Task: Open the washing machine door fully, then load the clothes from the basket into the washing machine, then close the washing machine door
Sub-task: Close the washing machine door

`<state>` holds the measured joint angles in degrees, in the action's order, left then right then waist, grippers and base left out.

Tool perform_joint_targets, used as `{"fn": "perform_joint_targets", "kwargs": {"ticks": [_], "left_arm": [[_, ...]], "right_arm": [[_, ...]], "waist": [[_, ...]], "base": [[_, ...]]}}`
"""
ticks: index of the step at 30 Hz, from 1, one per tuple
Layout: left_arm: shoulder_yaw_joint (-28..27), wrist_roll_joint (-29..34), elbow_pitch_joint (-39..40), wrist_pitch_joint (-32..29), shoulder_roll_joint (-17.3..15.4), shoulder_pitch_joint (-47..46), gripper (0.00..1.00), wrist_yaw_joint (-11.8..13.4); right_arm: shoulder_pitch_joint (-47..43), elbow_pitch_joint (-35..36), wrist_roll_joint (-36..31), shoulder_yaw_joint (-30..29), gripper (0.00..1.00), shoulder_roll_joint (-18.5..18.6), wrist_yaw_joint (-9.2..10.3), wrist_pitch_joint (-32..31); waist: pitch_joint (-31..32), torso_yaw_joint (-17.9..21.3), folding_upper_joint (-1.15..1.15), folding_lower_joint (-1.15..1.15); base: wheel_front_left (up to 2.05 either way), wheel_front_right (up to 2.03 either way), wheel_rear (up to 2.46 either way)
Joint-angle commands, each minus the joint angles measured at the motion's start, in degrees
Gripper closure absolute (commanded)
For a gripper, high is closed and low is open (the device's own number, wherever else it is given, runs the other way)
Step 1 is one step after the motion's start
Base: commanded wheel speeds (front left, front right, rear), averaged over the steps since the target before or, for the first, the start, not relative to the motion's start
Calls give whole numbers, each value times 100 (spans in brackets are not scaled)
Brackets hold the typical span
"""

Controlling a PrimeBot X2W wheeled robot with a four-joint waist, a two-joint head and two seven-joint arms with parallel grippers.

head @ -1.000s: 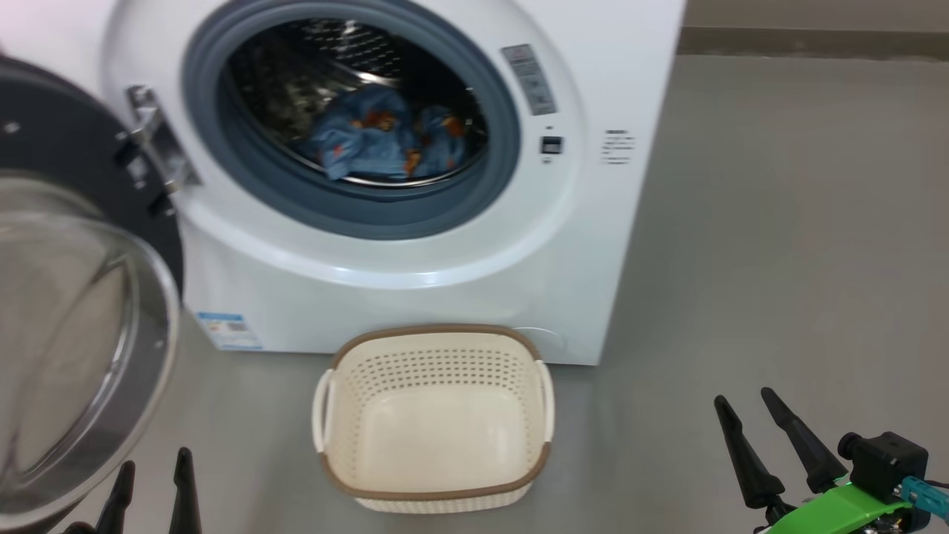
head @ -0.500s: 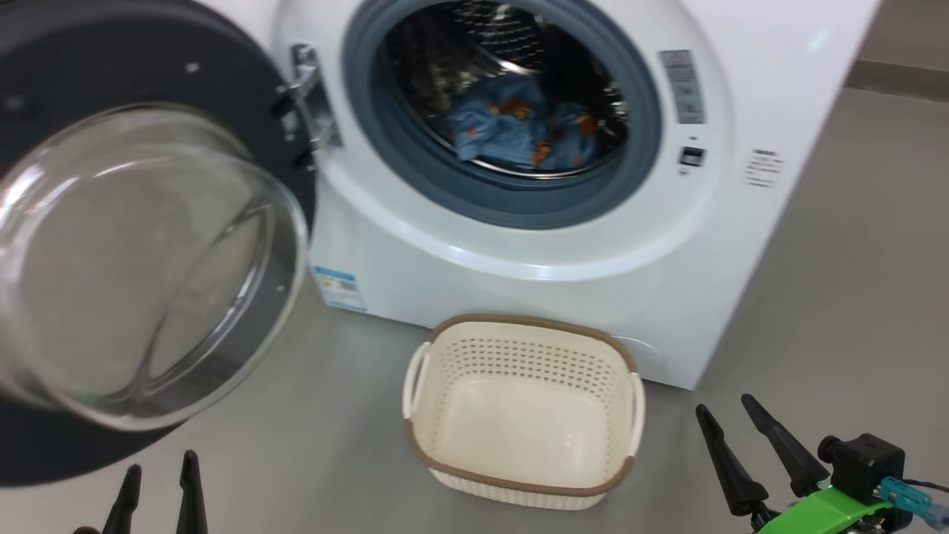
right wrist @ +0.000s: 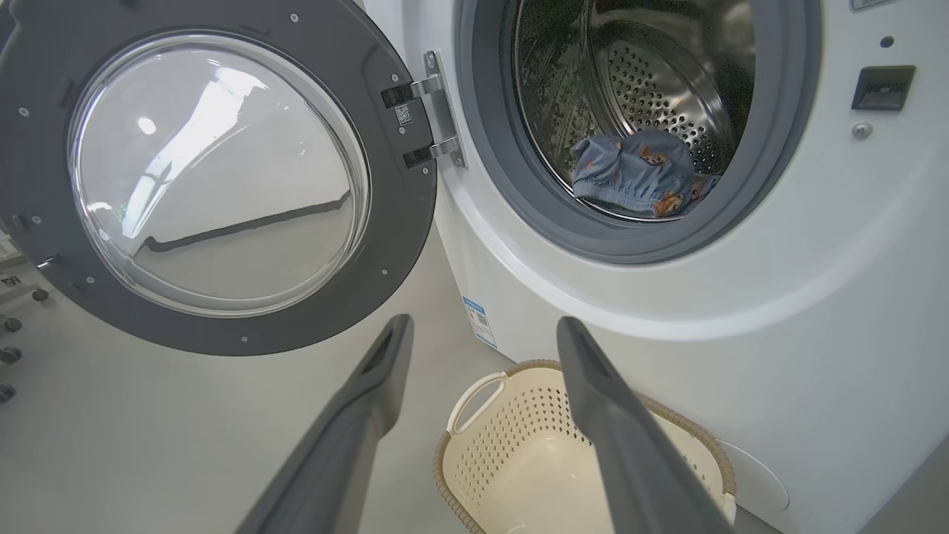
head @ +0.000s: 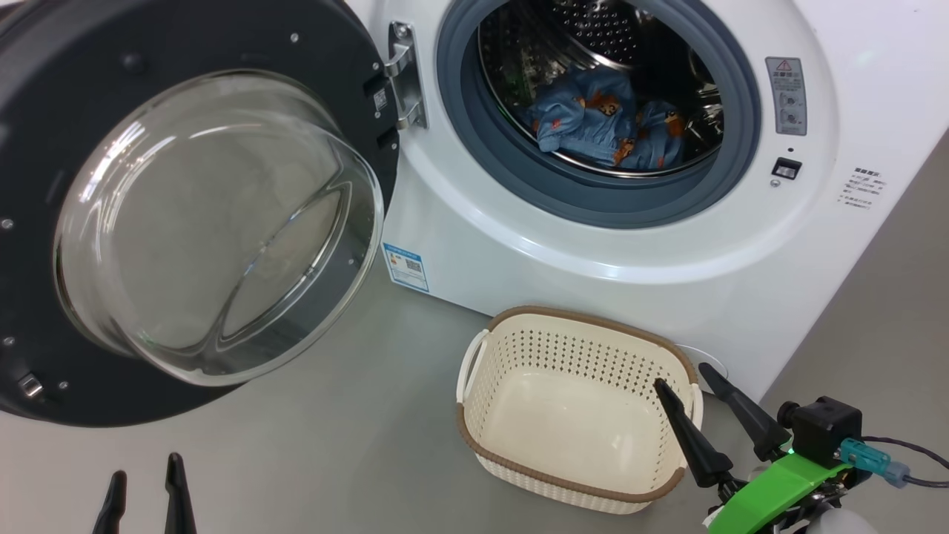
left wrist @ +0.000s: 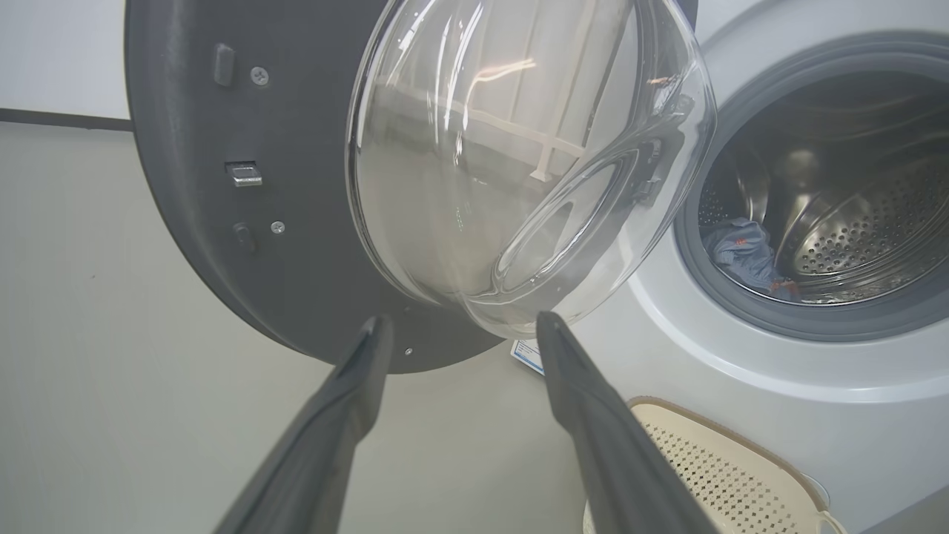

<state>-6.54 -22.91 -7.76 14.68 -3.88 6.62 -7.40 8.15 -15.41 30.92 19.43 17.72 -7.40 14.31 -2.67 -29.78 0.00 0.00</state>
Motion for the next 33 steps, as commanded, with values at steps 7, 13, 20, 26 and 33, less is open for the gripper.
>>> {"fn": "perform_joint_targets", "kwargs": {"ticks": [7,13,20,26,33], "left_arm": [[-293,68,252,32,42,19,0,-9],[-351,-54,359,32,73,-18,0,-9],[-677,-513,1053,32,-262,-339,100,-9],[-1095,-1075,1527,32,-1295,-924,100,-9],[-1208,-2691,822,32,-2727,-2024,100,-9]], "right_arm": [[314,-7,119,326,0,138,-9,69],[341,-32,155,374,0,143,-9,69],[182,-15,154,283,0,96,-9,69],[42,42,99,127,0,59,-9,69],[-75,123,24,-36,0,22,-9,69]], "waist": [[-53,-47,0,0],[-56,-42,0,0],[-70,-24,0,0],[-167,-8,0,0],[-283,14,0,0]], "base": [[0,0,0],[0,0,0],[0,0,0],[0,0,0],[0,0,0]]}}
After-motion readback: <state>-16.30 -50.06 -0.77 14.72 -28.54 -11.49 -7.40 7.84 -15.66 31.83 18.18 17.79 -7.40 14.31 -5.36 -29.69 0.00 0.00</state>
